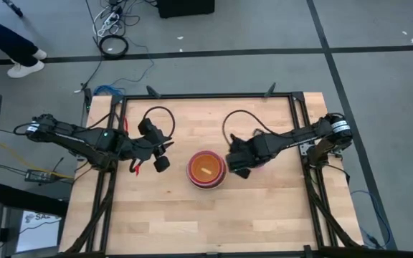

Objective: Nest bowls inside each other
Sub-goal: Stack the purple bowl on top of the yellow bowl

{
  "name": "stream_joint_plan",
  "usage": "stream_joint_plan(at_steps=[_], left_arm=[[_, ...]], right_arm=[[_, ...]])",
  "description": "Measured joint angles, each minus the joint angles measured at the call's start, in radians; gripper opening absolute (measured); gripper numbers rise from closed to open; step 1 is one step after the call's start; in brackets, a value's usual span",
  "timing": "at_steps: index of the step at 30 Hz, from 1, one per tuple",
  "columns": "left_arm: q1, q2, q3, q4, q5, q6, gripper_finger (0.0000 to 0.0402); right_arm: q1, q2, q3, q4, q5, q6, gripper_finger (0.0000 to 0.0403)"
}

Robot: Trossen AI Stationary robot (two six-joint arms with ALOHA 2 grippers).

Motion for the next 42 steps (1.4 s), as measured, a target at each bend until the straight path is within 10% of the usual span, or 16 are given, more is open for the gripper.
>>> stream_joint_plan(at_steps=[31, 42], left_arm=[[-0.003, 0.0, -0.067, 0.062, 0.0, 0.03, 0.0078], [-0.003, 0.0, -0.067, 0.064, -0.049, 0.033, 0.0078]], right_arm=[[-0.104, 0.001, -0.518, 0.646, -0.251, 0.008, 0.0144], [-0.07, -0.037, -0.36, 0.422, -0.197, -0.092, 0.0005]])
